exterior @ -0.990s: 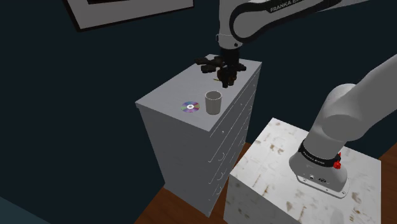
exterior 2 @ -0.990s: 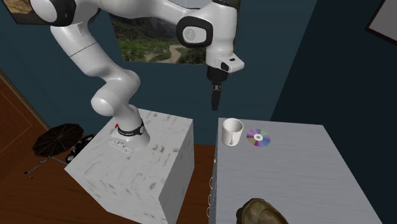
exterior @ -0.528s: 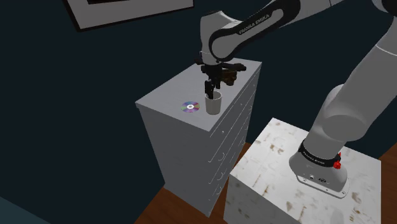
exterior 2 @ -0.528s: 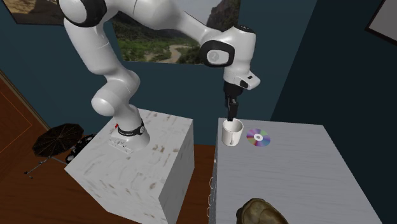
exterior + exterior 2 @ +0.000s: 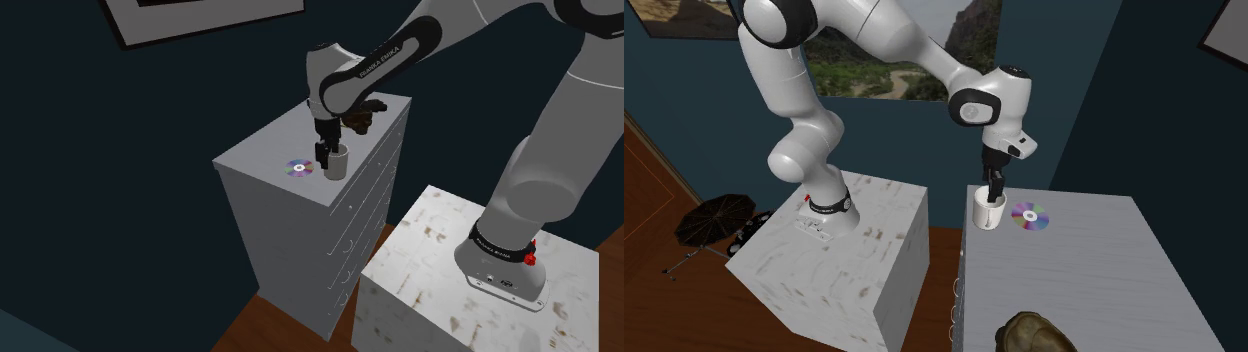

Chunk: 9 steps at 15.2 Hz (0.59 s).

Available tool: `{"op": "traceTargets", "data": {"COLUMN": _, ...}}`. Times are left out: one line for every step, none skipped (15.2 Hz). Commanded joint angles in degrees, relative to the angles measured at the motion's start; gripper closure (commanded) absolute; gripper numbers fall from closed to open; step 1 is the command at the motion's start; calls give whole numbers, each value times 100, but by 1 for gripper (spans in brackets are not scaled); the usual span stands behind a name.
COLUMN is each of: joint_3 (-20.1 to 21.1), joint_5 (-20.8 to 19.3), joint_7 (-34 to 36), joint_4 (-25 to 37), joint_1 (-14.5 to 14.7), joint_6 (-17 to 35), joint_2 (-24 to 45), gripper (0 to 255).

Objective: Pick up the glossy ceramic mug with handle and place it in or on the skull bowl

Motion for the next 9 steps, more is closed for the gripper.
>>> {"op": "traceTargets", "data": {"joint_3": -5, "joint_5": -26, "joint_7": 11, "joint_4": -74, "joint_1": -7, "joint_6": 176, "joint_2": 100, "gripper": 0}}
{"op": "traceTargets", "data": {"joint_3": -6, "joint_5": -32, "joint_7": 15, "joint_4": -94, "joint_1": -8, "joint_6": 221, "joint_2": 126, "gripper": 0}}
{"op": "traceTargets", "data": {"joint_3": -6, "joint_5": -32, "joint_7": 15, "joint_4": -94, "joint_1": -8, "joint_6": 221, "joint_2": 125, "gripper": 0}}
{"op": "traceTargets", "data": {"joint_3": -6, "joint_5": -32, "joint_7": 15, "joint_4": -94, "joint_1": -8, "joint_6": 221, "joint_2": 125, "gripper": 0}}
{"op": "traceTargets", "data": {"joint_3": -6, "joint_5": -32, "joint_7": 15, "joint_4": -94, "joint_1": -8, "joint_6": 221, "joint_2": 126, "gripper": 0}}
{"op": "traceTargets", "data": {"joint_3": -6, "joint_5": -32, "joint_7": 15, "joint_4": -94, "joint_1": -8, "joint_6": 221, "joint_2": 126, "gripper": 0}}
{"op": "traceTargets", "data": {"joint_3": -6, "joint_5": -32, "joint_7": 15, "joint_4": -94, "joint_1": -8, "joint_6": 221, "joint_2": 126, "gripper": 0}}
{"op": "traceTargets", "data": {"joint_3": -6, "joint_5": -32, "joint_7": 15, "joint_4": -94, "joint_1": -8, "joint_6": 221, "joint_2": 126, "gripper": 0}}
{"op": "traceTargets", "data": {"joint_3": -6, "joint_5": -32, "joint_7": 16, "joint_4": -94, "joint_1": -8, "joint_6": 220, "joint_2": 125, "gripper": 0}}
